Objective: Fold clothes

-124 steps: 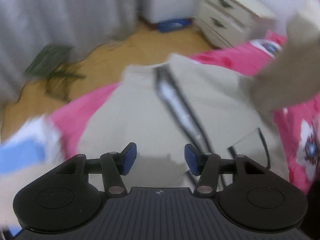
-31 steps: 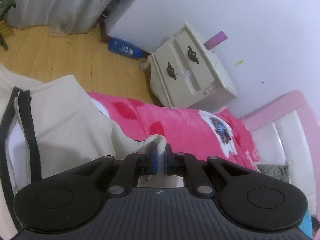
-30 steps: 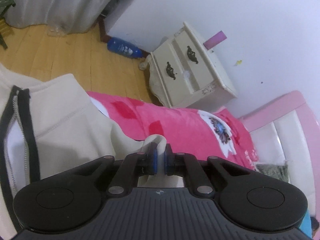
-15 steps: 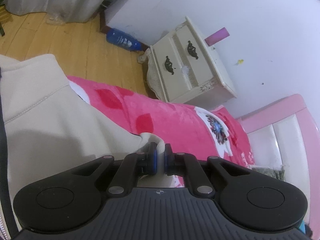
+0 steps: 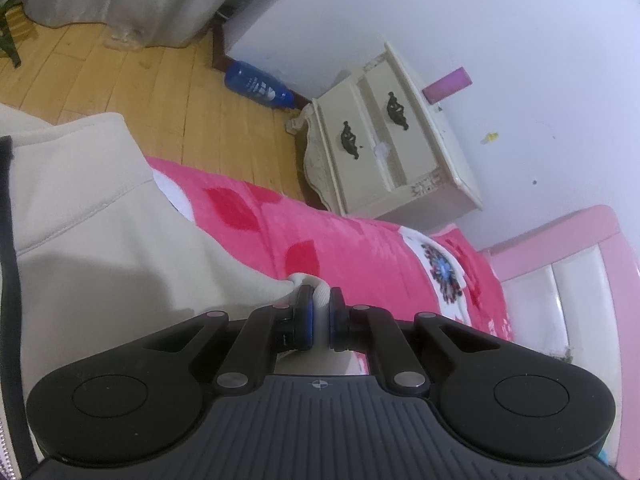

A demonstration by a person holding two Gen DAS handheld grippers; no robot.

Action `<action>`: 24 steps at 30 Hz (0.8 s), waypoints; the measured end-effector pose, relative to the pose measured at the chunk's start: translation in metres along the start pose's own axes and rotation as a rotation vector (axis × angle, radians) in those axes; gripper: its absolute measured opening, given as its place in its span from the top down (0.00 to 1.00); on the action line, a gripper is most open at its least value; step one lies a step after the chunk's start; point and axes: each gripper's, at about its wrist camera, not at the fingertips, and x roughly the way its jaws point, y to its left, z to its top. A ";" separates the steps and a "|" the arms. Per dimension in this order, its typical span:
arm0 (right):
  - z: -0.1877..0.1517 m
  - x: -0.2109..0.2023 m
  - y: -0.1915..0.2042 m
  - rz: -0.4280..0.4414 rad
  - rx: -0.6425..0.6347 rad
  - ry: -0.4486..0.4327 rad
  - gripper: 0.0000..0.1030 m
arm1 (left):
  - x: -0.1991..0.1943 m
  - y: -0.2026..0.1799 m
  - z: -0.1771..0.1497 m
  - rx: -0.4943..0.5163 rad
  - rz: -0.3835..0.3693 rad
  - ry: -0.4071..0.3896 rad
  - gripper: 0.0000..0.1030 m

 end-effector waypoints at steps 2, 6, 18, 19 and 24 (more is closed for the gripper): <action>0.001 -0.003 -0.004 -0.015 0.017 -0.017 0.92 | 0.004 -0.002 -0.001 0.006 0.003 0.000 0.94; 0.001 -0.010 -0.014 -0.037 0.027 -0.038 0.92 | 0.015 -0.005 -0.001 0.018 0.016 0.004 0.94; -0.012 -0.009 -0.044 -0.101 0.066 -0.024 0.92 | 0.056 -0.006 -0.002 0.082 0.134 0.018 0.93; -0.012 -0.008 -0.047 -0.101 0.076 -0.019 0.92 | 0.059 -0.004 -0.002 0.083 0.142 0.021 0.92; -0.012 -0.010 -0.058 -0.085 0.128 0.007 0.84 | 0.060 0.002 0.010 0.009 0.132 0.019 0.92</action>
